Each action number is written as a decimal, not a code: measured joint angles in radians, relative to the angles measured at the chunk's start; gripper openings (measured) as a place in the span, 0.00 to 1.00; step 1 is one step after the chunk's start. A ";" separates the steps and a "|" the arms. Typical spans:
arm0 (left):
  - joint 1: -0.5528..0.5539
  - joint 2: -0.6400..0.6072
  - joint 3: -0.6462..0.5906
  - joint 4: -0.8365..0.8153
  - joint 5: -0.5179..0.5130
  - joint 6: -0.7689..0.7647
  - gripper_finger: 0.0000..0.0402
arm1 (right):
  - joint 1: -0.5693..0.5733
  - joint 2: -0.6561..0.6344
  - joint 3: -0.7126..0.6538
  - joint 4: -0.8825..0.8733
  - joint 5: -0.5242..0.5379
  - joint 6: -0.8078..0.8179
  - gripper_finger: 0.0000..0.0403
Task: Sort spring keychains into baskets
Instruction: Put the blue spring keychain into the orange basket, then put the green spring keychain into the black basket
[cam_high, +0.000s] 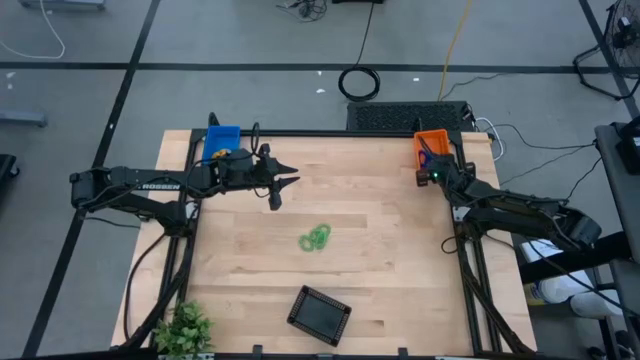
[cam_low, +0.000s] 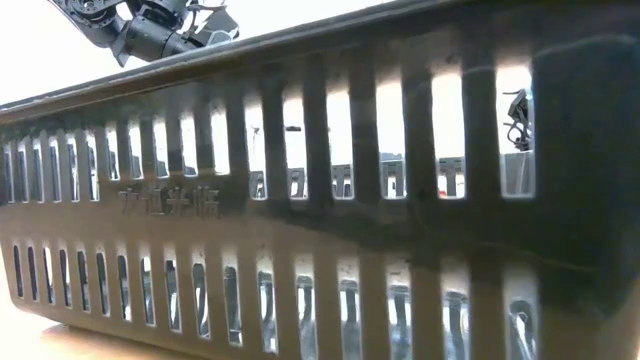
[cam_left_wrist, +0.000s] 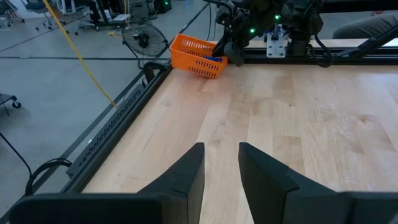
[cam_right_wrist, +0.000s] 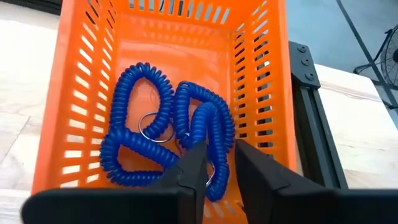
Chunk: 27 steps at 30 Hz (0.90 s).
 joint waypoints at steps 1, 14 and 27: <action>0.000 0.000 0.000 0.000 0.000 0.000 0.27 | 0.000 0.000 0.000 0.000 0.000 0.008 0.18; 0.000 0.000 0.000 0.000 0.000 0.000 0.27 | 0.023 -0.115 0.000 0.211 -0.312 0.015 0.24; 0.000 0.000 0.000 0.000 0.000 -0.016 0.27 | 0.329 -0.151 0.002 0.693 -0.902 -0.001 0.23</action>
